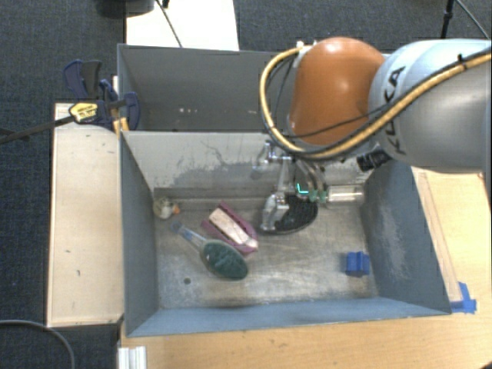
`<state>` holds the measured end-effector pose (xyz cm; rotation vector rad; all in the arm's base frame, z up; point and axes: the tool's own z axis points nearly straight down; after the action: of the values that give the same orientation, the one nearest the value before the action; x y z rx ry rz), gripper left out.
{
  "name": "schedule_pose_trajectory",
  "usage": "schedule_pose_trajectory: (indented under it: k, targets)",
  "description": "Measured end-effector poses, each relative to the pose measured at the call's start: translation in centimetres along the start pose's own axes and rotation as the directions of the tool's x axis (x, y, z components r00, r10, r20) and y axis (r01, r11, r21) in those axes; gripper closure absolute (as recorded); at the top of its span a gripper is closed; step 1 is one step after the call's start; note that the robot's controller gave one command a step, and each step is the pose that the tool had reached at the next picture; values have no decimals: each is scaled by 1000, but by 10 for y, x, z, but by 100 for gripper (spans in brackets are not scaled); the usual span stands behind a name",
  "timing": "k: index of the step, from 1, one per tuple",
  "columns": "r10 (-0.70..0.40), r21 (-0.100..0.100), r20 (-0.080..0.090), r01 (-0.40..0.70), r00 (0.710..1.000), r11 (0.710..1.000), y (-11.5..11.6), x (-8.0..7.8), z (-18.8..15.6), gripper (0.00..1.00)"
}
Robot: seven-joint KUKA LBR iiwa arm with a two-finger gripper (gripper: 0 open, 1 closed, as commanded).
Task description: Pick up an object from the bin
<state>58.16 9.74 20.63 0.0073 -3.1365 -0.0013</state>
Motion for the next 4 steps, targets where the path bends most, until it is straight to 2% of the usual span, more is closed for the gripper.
schedule_pose_trajectory:
  k: [1,2,3,4]
  targets:
    - [64,-5,11,-64,998,998,35,-10,120,0]
    - [218,-3,10,-218,976,976,59,-4,105,0]
    - [353,-5,10,-353,935,935,52,-9,106,0]
    - [549,-8,9,-549,836,836,53,-11,133,0]
